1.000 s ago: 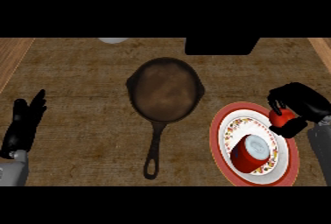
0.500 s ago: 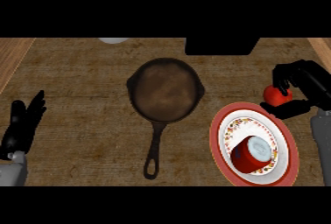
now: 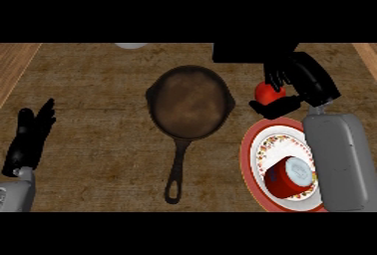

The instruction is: Pick the tomato from the plate and place it in the pan

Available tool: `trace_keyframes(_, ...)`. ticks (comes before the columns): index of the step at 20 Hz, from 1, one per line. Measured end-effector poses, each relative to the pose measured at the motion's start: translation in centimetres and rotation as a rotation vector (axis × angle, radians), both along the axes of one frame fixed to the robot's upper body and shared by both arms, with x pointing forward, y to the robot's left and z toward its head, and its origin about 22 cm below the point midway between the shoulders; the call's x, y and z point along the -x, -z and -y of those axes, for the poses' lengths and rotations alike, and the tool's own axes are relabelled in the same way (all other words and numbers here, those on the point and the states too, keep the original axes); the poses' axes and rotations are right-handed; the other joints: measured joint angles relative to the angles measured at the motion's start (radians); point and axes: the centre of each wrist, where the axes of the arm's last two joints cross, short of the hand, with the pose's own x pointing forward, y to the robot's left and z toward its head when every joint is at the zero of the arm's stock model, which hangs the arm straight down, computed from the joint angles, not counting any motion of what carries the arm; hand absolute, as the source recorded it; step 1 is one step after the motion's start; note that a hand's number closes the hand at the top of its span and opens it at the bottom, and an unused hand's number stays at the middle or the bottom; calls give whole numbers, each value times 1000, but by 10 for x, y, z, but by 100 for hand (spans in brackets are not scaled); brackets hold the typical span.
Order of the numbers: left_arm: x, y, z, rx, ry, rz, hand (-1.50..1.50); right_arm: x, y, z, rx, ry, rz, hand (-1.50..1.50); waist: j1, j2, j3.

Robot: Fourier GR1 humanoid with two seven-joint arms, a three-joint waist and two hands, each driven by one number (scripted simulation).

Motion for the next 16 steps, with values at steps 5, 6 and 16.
trace_keyframes(5, 1, 6, -2, -3, 4, 3, 0, -24, 3, -50, -68, -12, -67, 150, 8, 4, 0)
trace_keyframes(6, -1, 7, -1, -4, 7, 2, 0, -30, 7, -58, -74, -11, -80, 150, 10, 4, 0)
trace_keyframes(16, -7, 7, 4, 3, 38, 11, 0, -60, 53, -117, -87, 22, -182, 150, 41, 14, 0)
